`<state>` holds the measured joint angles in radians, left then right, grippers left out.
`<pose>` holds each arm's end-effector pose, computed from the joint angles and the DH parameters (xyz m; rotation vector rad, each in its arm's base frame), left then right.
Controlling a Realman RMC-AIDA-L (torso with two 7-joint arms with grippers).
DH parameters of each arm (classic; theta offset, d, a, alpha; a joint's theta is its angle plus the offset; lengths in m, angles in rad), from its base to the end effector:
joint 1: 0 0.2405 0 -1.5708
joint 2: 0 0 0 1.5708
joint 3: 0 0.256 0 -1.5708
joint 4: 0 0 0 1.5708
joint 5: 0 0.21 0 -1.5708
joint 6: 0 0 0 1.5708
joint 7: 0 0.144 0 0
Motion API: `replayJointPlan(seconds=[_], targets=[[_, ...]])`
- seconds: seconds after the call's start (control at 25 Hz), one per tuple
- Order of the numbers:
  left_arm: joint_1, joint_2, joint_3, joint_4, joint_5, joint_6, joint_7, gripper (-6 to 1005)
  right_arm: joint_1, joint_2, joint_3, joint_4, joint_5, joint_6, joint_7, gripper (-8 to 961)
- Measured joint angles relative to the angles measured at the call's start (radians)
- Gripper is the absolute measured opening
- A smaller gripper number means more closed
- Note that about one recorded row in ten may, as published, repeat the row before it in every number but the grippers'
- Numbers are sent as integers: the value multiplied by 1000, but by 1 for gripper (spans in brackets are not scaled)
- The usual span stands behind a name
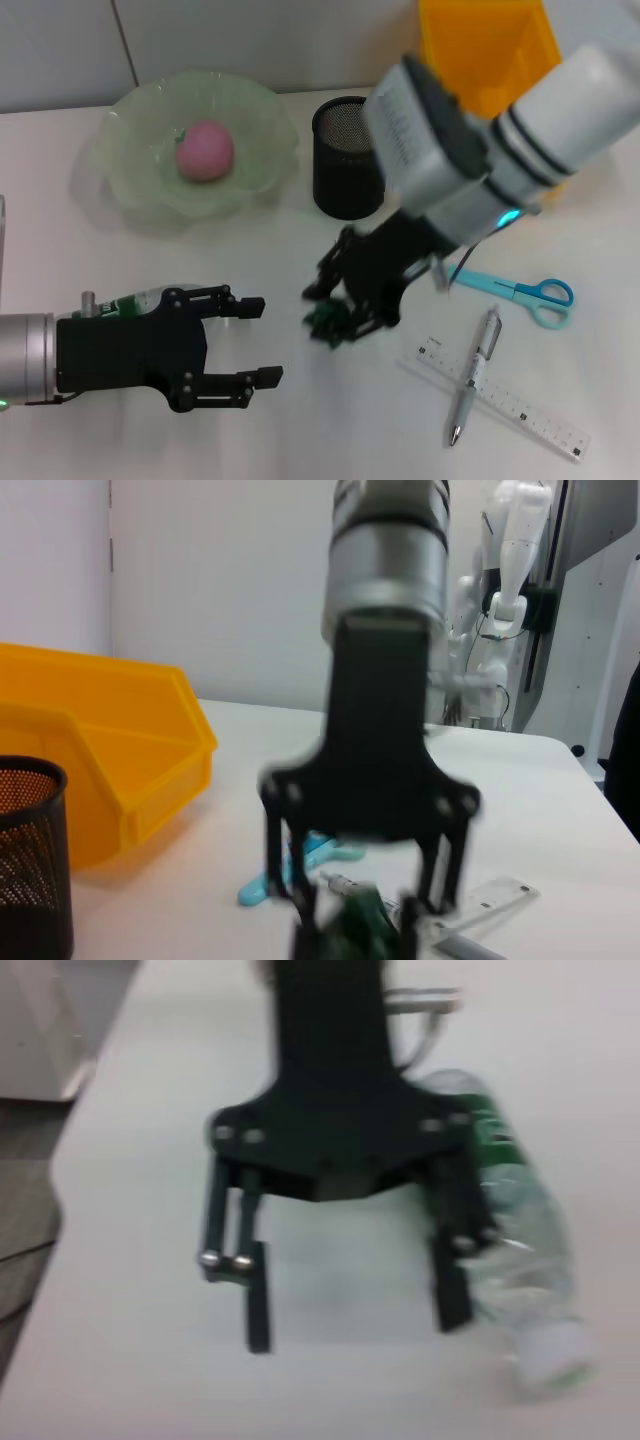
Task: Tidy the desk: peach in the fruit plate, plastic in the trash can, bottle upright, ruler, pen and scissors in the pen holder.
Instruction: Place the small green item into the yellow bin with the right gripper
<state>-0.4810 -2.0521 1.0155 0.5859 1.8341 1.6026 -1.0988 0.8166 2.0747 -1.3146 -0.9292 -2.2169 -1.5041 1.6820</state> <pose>-0.2550 0.2947 -0.0330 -2.9614 -0.2166 -0.7003 0.1388 0.3657 -0.0497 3.1048 0.0583 0.1560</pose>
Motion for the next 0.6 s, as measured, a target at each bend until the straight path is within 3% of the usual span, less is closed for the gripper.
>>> replayJointPlan(seconds=[0.2, 0.6], targets=[[0, 3, 0, -1, -1, 0, -3, 776, -25, -11, 150, -94, -56, -43, 14, 438], [0, -2, 0, -2, -1, 5, -14, 776, -36, -72, 520, -139, -65, -22, 18, 440]])
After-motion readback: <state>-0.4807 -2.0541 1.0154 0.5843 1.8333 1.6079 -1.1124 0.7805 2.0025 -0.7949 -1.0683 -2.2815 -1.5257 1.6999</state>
